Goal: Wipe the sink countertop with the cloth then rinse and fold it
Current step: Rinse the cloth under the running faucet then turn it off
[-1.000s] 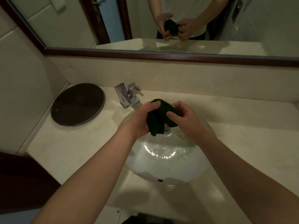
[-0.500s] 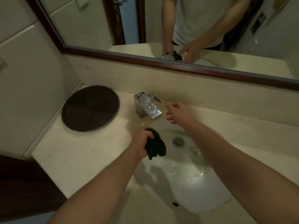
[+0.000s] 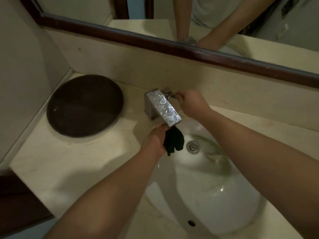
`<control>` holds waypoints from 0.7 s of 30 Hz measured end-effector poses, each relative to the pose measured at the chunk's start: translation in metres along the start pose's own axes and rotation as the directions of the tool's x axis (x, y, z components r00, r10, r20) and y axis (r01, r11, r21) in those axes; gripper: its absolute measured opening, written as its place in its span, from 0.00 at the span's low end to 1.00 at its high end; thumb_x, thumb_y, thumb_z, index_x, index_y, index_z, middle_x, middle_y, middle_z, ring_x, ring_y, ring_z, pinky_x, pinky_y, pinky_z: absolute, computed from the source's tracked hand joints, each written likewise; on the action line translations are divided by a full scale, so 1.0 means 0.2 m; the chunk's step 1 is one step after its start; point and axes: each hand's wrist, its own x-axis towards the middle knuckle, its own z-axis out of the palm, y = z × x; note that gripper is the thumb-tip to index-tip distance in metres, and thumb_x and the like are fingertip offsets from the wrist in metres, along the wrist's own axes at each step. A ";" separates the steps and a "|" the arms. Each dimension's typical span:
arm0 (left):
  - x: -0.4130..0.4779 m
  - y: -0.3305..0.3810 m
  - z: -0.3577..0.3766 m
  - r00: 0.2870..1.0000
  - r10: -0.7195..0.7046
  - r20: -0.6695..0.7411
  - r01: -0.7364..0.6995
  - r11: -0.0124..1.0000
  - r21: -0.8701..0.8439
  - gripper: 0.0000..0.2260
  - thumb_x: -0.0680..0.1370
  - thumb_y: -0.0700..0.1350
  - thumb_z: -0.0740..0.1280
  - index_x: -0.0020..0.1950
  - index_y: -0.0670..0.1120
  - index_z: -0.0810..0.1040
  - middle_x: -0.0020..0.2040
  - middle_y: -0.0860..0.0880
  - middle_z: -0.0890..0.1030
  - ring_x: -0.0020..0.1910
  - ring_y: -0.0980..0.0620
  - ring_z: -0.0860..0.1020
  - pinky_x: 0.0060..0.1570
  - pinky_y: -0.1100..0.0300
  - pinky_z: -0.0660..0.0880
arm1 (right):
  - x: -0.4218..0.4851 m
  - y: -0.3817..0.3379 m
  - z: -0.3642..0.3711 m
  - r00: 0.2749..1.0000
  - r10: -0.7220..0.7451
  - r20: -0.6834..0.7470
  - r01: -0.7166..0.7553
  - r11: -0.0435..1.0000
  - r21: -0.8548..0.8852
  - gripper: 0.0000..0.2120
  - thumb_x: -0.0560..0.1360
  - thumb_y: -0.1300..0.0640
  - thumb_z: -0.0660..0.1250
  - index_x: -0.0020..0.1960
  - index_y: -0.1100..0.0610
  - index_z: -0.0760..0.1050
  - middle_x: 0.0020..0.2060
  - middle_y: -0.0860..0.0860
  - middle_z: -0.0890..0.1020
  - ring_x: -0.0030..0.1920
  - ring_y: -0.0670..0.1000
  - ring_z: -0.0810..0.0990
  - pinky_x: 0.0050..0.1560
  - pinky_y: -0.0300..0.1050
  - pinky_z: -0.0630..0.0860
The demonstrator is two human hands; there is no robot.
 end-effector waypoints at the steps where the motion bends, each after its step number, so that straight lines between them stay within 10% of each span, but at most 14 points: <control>1: 0.01 0.00 0.00 1.000 -0.016 -0.009 0.016 1.000 -0.009 0.09 0.80 0.44 0.59 0.46 0.43 0.77 0.39 0.45 0.81 0.36 0.47 0.80 0.39 0.55 0.77 | 0.00 0.00 0.00 1.000 -0.004 0.004 0.004 1.000 0.010 0.15 0.81 0.57 0.56 0.60 0.58 0.79 0.49 0.61 0.83 0.50 0.63 0.79 0.42 0.46 0.67; 8: 0.01 0.02 0.03 0.998 -0.055 0.031 0.057 0.996 -0.074 0.16 0.77 0.50 0.58 0.55 0.40 0.76 0.49 0.38 0.78 0.42 0.42 0.78 0.38 0.54 0.76 | -0.15 0.09 0.09 0.949 0.312 0.034 -0.284 0.807 0.517 0.15 0.79 0.49 0.59 0.60 0.54 0.75 0.46 0.54 0.83 0.47 0.56 0.81 0.53 0.52 0.77; 14: -0.01 0.03 0.02 0.994 -0.058 0.095 0.071 0.988 -0.139 0.11 0.78 0.46 0.60 0.45 0.42 0.79 0.39 0.42 0.81 0.38 0.44 0.79 0.39 0.56 0.76 | -0.51 0.17 0.33 0.765 0.358 0.536 -0.644 0.398 0.653 0.10 0.78 0.53 0.64 0.56 0.58 0.75 0.45 0.54 0.80 0.39 0.46 0.80 0.42 0.43 0.78; 18: 0.03 0.04 -0.03 0.993 0.115 -0.015 -0.104 0.941 0.322 0.06 0.75 0.40 0.70 0.51 0.46 0.79 0.46 0.44 0.83 0.47 0.43 0.80 0.51 0.51 0.76 | -0.49 0.16 0.23 0.862 0.452 0.229 -0.465 0.529 0.710 0.08 0.77 0.56 0.66 0.49 0.61 0.76 0.39 0.54 0.80 0.38 0.49 0.79 0.32 0.37 0.78; 21: 0.01 0.03 -0.09 0.962 0.223 0.156 -0.272 0.810 0.519 0.17 0.70 0.35 0.73 0.57 0.40 0.77 0.50 0.41 0.82 0.50 0.44 0.80 0.52 0.57 0.78 | -0.46 0.13 0.12 0.916 0.363 0.168 -0.384 0.676 0.629 0.07 0.74 0.55 0.70 0.48 0.58 0.79 0.37 0.54 0.81 0.33 0.51 0.77 0.31 0.40 0.76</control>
